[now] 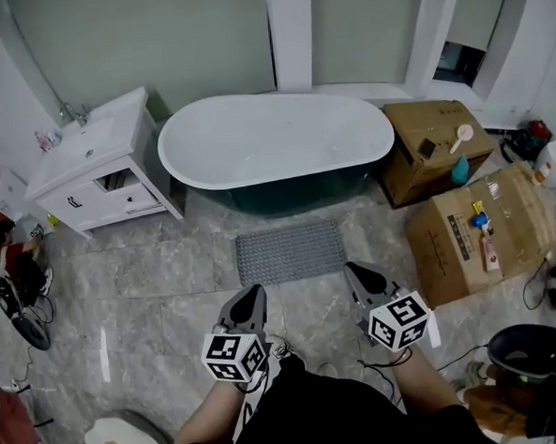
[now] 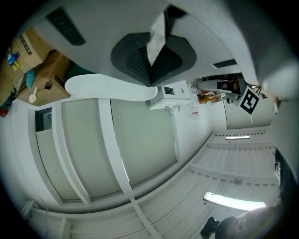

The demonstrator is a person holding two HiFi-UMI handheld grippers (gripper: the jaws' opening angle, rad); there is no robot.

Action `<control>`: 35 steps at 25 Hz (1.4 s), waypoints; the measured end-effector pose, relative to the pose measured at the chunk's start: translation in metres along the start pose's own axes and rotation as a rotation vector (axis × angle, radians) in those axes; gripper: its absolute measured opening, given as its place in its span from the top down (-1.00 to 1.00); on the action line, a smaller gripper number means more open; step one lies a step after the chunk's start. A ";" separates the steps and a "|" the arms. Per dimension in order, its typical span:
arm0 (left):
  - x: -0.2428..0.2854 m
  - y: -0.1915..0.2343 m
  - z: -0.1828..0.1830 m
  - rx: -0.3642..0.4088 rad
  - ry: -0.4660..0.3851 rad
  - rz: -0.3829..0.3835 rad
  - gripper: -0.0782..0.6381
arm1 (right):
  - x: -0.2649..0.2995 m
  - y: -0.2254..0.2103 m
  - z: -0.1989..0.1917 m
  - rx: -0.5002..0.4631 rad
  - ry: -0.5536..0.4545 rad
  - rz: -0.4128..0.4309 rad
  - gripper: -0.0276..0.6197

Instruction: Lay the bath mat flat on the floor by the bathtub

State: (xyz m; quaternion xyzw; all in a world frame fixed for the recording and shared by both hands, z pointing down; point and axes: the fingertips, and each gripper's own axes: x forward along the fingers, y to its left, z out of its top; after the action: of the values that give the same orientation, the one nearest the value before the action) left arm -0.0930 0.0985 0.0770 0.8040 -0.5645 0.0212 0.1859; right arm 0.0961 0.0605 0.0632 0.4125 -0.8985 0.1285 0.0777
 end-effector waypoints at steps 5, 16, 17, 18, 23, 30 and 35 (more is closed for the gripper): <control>-0.033 -0.045 -0.019 0.015 0.011 0.010 0.73 | -0.051 0.005 -0.017 0.003 -0.009 0.013 0.86; -0.100 -0.079 -0.042 0.031 0.014 0.059 0.73 | -0.094 0.038 -0.045 0.025 -0.001 0.077 0.86; -0.105 -0.078 -0.042 0.031 0.014 0.061 0.73 | -0.095 0.042 -0.044 0.024 -0.004 0.080 0.86; -0.108 -0.076 -0.043 0.030 0.012 0.065 0.73 | -0.095 0.045 -0.044 0.021 -0.006 0.083 0.86; -0.120 -0.059 -0.038 0.013 0.001 0.051 0.73 | -0.089 0.064 -0.045 0.010 -0.003 0.075 0.86; -0.145 -0.022 -0.033 0.013 0.006 -0.011 0.73 | -0.070 0.113 -0.046 0.009 -0.005 0.038 0.86; -0.163 0.008 -0.030 0.022 0.012 -0.046 0.73 | -0.061 0.148 -0.046 0.009 0.003 0.005 0.86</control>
State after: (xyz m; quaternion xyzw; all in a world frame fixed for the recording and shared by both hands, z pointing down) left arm -0.1546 0.2522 0.0670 0.8186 -0.5443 0.0278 0.1810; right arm 0.0241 0.2110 0.0679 0.4106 -0.8987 0.1335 0.0767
